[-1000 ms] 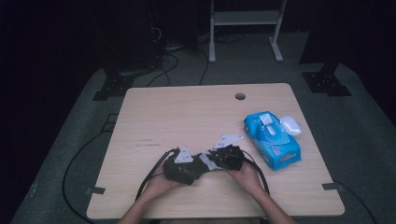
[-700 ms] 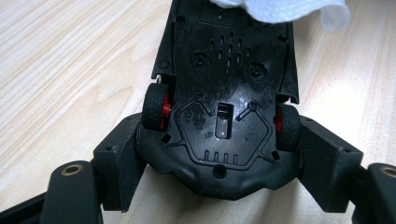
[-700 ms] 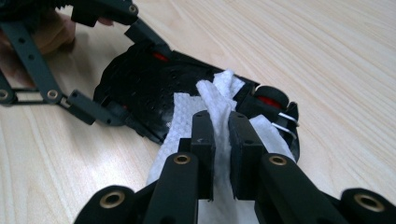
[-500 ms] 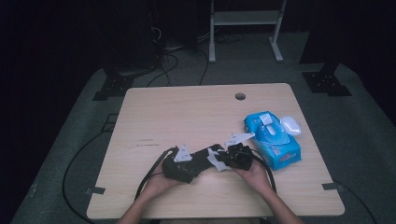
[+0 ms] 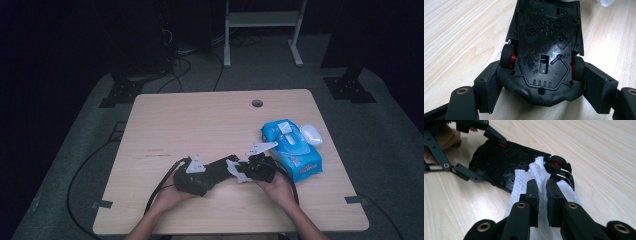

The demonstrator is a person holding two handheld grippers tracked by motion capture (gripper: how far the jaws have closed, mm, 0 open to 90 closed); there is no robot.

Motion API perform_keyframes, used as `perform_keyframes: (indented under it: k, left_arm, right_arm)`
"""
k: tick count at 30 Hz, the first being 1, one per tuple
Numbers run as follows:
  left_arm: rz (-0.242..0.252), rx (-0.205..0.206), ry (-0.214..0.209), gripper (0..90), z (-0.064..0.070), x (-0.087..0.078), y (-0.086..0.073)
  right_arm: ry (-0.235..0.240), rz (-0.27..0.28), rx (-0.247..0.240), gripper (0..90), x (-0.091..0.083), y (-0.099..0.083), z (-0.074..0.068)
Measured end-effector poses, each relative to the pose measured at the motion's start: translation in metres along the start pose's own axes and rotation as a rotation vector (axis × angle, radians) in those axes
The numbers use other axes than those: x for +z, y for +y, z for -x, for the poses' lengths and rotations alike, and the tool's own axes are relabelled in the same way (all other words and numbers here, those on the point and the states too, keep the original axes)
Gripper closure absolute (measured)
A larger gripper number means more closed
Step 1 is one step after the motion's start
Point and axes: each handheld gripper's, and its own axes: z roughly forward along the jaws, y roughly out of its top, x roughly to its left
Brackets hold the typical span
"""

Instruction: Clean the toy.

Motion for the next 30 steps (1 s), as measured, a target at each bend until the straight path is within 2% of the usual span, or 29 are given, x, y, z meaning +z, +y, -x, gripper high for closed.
perform_keyframes:
  k: [1,2,4,8,10,11,12,13,16,17,18,22,24,26,30]
  left_arm:
    - [0.000,0.000,0.000,24.3,0.000,0.000,0.000]
    - [-0.002,0.001,0.001,24.3,0.000,0.000,0.000]
    - [0.000,0.003,0.001,24.3,0.000,0.000,0.000]
    - [-0.014,-0.022,-0.001,22.4,0.000,0.001,0.000]
    - [-0.020,-0.054,-0.009,16.9,-0.002,0.001,-0.001]
    - [-0.020,-0.054,-0.009,16.4,-0.002,0.001,-0.001]
    - [-0.011,-0.074,-0.027,15.6,-0.005,-0.002,-0.002]
    - [-0.011,-0.074,-0.027,14.9,-0.005,-0.002,-0.002]
    - [0.019,-0.139,-0.080,14.9,-0.011,-0.005,-0.002]
    - [0.019,-0.139,-0.080,14.9,-0.011,-0.005,-0.002]
    - [0.032,-0.182,-0.103,14.9,-0.014,-0.006,-0.002]
    - [0.051,-0.251,-0.157,16.5,-0.021,-0.005,-0.004]
    - [0.057,-0.270,-0.188,21.8,-0.022,-0.004,-0.005]
    - [0.050,-0.279,-0.194,23.9,-0.023,-0.004,-0.004]
    - [0.049,-0.299,-0.208,24.5,-0.024,-0.003,-0.004]
  right_arm:
    - [0.000,0.000,0.000,81.0,0.000,0.000,0.000]
    - [0.001,-0.003,-0.049,81.1,0.001,0.001,-0.008]
    - [0.005,-0.016,-0.075,81.1,0.002,0.002,-0.014]
    - [0.035,-0.007,-0.043,81.3,0.004,0.000,-0.009]
    - [0.030,-0.004,-0.060,81.5,0.004,-0.001,-0.011]
    - [0.030,-0.004,-0.060,81.5,0.004,-0.001,-0.011]
    - [0.017,-0.001,-0.082,81.5,0.004,-0.002,-0.013]
    - [0.016,0.002,-0.088,81.6,0.004,-0.003,-0.013]
    - [0.020,0.007,-0.094,81.8,0.004,-0.003,-0.013]
    - [0.022,0.010,-0.096,81.8,0.004,-0.004,-0.013]
    - [0.022,0.010,-0.096,81.8,0.004,-0.004,-0.013]
    - [0.015,0.028,-0.108,82.1,0.004,-0.007,-0.014]
    - [0.008,0.034,-0.122,82.4,0.004,-0.008,-0.015]
    - [0.000,0.038,-0.146,83.0,0.004,-0.010,-0.018]
    - [0.004,0.041,-0.165,83.3,0.003,-0.012,-0.019]
